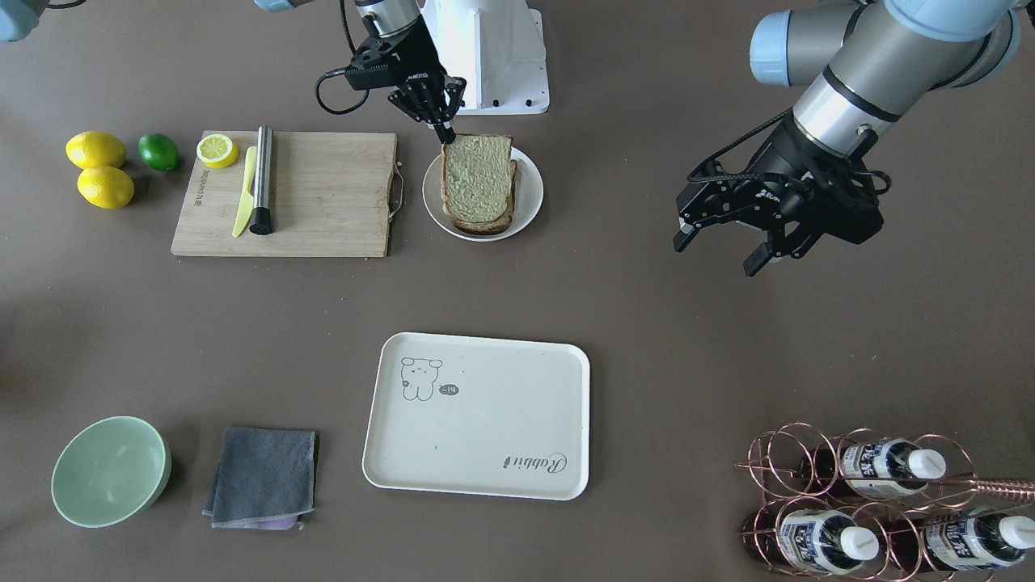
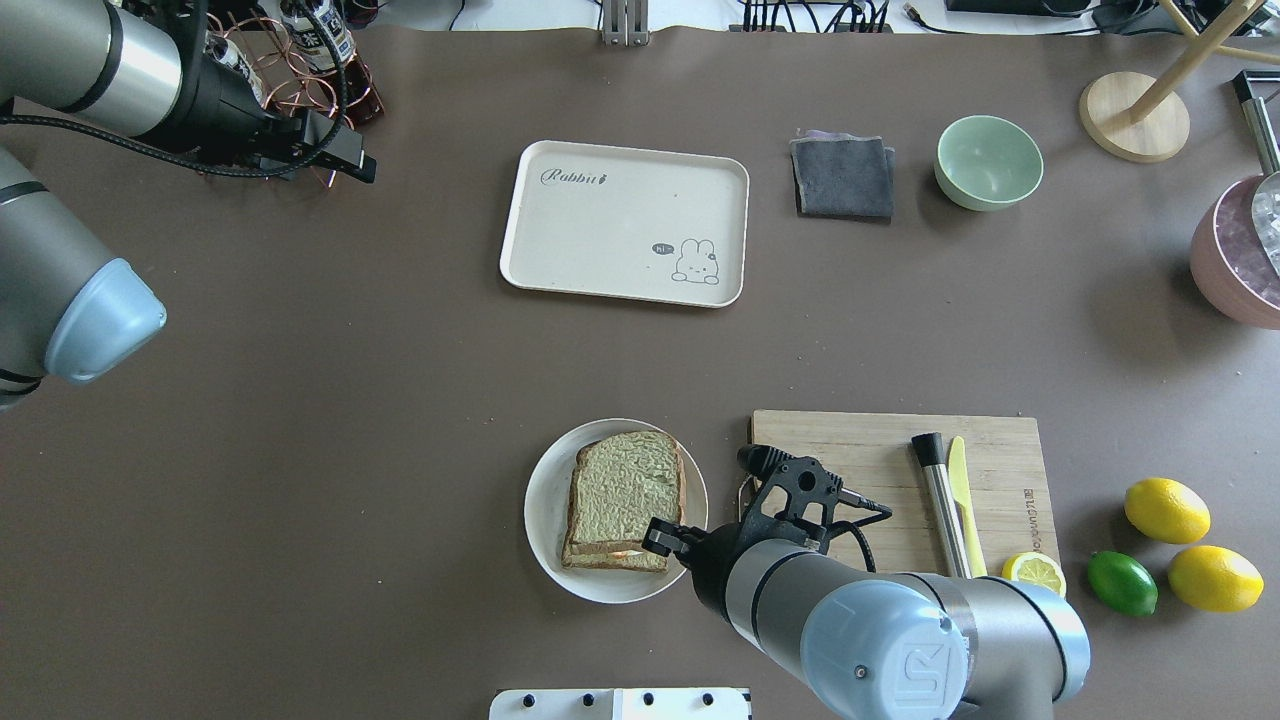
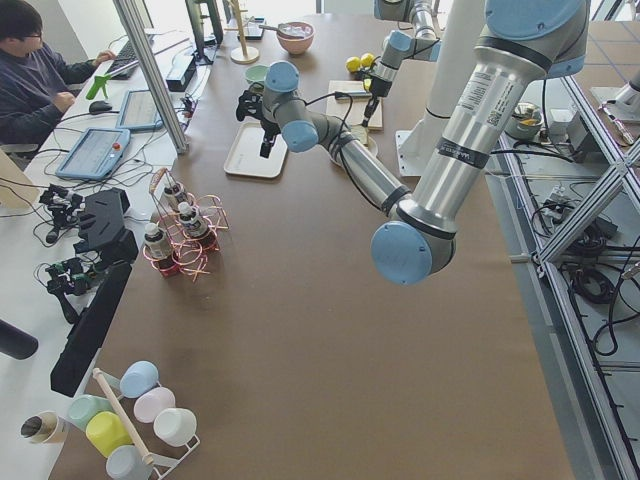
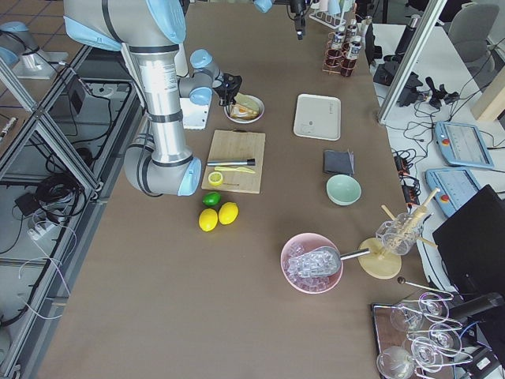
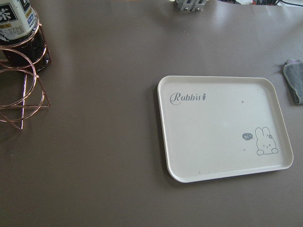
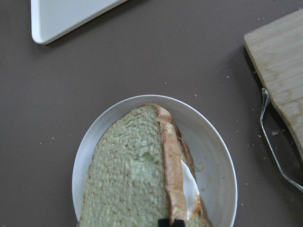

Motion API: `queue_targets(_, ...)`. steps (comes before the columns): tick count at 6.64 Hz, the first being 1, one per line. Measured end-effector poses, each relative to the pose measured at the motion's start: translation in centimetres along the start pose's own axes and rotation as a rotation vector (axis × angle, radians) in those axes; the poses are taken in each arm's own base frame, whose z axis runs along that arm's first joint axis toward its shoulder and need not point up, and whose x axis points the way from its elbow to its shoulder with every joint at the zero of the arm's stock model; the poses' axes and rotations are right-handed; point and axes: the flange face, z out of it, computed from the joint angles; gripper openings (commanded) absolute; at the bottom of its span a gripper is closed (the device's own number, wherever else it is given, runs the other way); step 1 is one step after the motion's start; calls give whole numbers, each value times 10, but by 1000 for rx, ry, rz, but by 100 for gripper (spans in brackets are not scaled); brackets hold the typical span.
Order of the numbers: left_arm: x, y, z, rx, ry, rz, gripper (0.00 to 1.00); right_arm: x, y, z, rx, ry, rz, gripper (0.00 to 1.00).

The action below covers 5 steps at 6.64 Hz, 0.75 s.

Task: Make sandwich and place on tray
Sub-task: 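Carry the bread slice with the right gripper over the egg toast, then release the bread onto the egg and withdraw the right gripper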

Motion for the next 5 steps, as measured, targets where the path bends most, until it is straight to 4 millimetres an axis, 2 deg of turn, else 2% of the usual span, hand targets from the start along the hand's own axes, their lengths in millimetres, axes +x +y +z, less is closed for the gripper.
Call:
queue_targets(2, 1, 0, 1, -1, 1, 1, 100, -2, 5, 5, 3, 2, -2, 0)
queue_targets(3, 1, 0, 1, -1, 1, 1, 100, 0, 6, 9, 3, 9, -7, 10)
queue_targets(4, 2, 0, 1, -1, 2, 2, 100, 2, 7, 11, 3, 16, -13, 73)
queue_targets(5, 2, 0, 1, -1, 2, 2, 100, 5, 8, 13, 4, 23, -26, 100)
